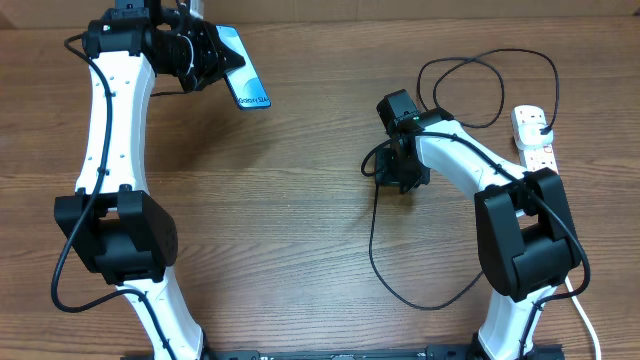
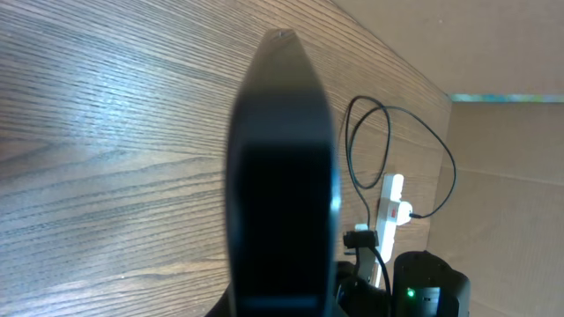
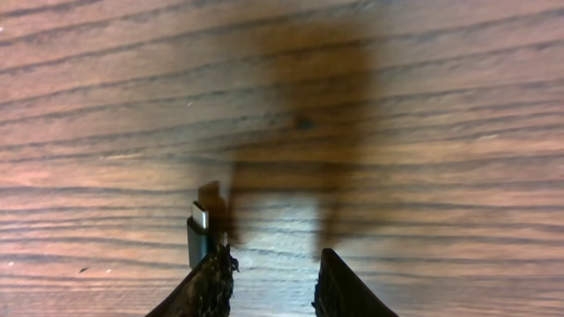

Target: Plug charger to phone and switch on socket

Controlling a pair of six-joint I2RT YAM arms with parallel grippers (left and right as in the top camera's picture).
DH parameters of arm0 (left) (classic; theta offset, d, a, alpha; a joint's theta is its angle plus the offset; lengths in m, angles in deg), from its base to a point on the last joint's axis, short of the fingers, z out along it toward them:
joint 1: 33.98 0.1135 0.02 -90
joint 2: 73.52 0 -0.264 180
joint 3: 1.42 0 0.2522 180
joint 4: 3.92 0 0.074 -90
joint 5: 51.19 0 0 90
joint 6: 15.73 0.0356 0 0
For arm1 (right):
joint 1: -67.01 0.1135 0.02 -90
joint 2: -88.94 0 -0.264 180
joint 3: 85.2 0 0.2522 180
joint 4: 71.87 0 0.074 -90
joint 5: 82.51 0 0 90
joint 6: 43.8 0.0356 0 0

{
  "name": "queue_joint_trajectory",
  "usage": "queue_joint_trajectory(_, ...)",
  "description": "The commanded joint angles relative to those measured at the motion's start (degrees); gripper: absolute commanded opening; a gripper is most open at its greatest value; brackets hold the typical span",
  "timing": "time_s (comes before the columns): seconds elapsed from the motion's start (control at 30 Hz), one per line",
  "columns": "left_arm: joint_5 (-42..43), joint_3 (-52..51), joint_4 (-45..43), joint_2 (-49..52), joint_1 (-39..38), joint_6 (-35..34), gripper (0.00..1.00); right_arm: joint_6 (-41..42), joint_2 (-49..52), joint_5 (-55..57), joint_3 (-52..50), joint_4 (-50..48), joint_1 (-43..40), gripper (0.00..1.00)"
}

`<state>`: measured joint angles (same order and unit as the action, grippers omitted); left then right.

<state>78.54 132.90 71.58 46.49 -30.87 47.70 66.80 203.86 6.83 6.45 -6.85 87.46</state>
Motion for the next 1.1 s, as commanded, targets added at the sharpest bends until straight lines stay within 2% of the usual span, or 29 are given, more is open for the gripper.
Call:
queue_joint_trajectory(0.0, 0.09, 0.52, -0.22, -1.68, -0.31, 1.31, 0.05, 0.37, -0.04, -4.44, -0.13, 0.46, 0.07, 0.31)
queue_joint_trajectory(0.47, -0.83, 0.52, -0.24, -1.62, -1.73, 1.31, 0.06, -1.07, -0.02, -8.41, 4.79, 7.39, 0.24, 0.27)
queue_joint_trajectory(0.7, -0.98, 0.52, -0.24, -1.62, -2.08, 1.29, 0.05, -0.55, -0.02, -8.17, 1.18, 3.08, 1.22, 0.28)
queue_joint_trajectory(0.87, -0.94, 0.52, -0.24, -1.62, -2.08, 1.18, 0.05, 3.45, 0.00, -1.46, -1.51, 0.76, 3.32, 0.28)
queue_joint_trajectory(1.07, -0.72, 0.52, -0.22, -1.62, -2.08, 0.63, 0.05, 6.16, 0.09, 0.09, -5.66, -5.20, 5.53, 0.24)
